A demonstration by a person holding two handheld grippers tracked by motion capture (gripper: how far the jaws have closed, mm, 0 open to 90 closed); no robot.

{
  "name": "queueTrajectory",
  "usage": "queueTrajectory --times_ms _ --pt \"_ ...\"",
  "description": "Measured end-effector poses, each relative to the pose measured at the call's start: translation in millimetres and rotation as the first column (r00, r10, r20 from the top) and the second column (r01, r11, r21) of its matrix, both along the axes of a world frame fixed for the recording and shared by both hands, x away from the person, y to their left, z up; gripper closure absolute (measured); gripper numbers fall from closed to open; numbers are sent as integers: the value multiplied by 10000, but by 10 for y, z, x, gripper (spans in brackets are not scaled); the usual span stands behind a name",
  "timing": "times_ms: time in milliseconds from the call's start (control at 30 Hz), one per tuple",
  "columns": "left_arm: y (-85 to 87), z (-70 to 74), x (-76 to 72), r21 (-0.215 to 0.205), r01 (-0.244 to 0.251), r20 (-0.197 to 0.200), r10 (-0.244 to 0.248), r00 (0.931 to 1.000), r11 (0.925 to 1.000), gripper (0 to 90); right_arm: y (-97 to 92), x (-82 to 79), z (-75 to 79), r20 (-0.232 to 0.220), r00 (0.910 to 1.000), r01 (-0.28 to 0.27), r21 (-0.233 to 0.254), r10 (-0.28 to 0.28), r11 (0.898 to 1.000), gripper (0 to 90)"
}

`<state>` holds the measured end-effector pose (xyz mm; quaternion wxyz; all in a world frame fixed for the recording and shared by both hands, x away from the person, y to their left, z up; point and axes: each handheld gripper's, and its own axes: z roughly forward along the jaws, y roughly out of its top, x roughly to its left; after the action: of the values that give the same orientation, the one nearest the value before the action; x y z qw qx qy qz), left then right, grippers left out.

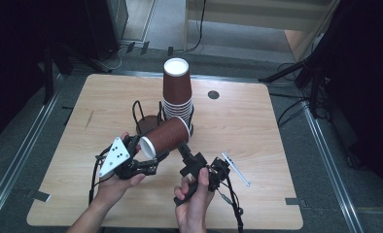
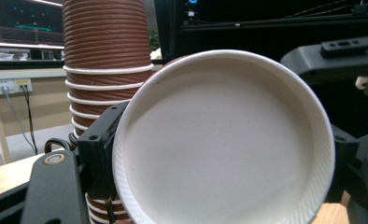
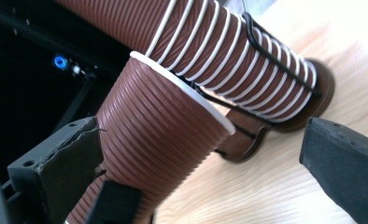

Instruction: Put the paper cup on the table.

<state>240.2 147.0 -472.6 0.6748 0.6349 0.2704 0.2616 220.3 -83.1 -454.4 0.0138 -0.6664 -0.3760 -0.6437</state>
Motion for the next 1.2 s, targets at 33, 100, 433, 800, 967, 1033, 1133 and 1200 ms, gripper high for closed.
queueTrajectory --times_ms 33,100,433,800,967,1033,1133,1200 --pt "-4 -5 0 -50 30 -37 -30 10000 10000 228 0 3 -1 -228 9997 -2 373 10 9993 0" --pt "-6 -18 5 -117 63 -76 -64 10000 9999 228 -13 11 -18 -597 9981 -85 1262 162 9920 0" --pt "-41 -40 -1 -138 101 51 -100 9999 9999 228 15 62 -48 -1790 9801 -57 4071 859 9134 0" --pt "-90 -49 -24 -77 385 35 -385 9993 9992 229 56 173 -120 -2036 9758 273 4739 794 8801 0" --pt "-101 -52 -31 -46 483 36 -483 9988 9988 229 84 239 -188 -2034 9739 150 5005 1008 8656 0" --pt "-105 -54 -33 -19 508 25 -508 9987 9987 228 92 250 -198 -1947 9757 131 5087 1002 8609 0" --pt "-114 -61 -36 9 579 -19 -579 9983 9983 228 84 275 -213 -1808 9778 44 5250 1064 8511 0" --pt "-126 -66 -39 31 608 -33 -608 9981 9981 228 84 299 -224 -1735 9782 -38 5339 1139 8455 0"
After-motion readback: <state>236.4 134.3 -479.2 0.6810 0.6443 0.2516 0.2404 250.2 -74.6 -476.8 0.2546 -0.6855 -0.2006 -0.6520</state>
